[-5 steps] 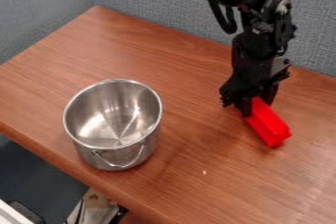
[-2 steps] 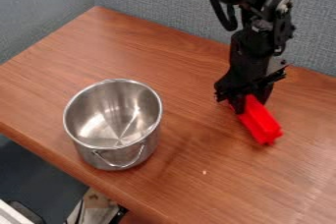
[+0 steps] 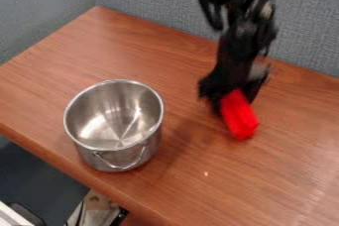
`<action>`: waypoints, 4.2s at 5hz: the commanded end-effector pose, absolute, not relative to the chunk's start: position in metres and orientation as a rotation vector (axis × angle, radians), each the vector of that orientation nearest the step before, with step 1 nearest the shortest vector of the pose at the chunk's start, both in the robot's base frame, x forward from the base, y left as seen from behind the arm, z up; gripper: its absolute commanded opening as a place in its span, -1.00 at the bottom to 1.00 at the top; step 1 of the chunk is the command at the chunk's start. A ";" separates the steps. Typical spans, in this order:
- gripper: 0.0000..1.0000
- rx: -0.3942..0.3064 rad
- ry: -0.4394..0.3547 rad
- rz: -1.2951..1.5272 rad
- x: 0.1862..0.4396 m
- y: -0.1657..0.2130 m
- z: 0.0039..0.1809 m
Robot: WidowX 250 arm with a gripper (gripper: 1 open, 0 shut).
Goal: Move the red object from the metal pot to the table
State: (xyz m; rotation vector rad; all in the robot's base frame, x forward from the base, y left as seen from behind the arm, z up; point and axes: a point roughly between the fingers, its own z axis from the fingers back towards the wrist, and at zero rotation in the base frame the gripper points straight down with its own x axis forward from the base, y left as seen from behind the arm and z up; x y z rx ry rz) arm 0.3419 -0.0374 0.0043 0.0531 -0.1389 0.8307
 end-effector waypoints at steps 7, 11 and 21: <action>1.00 -0.121 -0.127 0.889 0.291 -0.043 0.111; 1.00 -0.056 -0.181 0.833 0.285 -0.048 0.056; 1.00 -0.002 -0.152 1.104 0.313 -0.037 0.100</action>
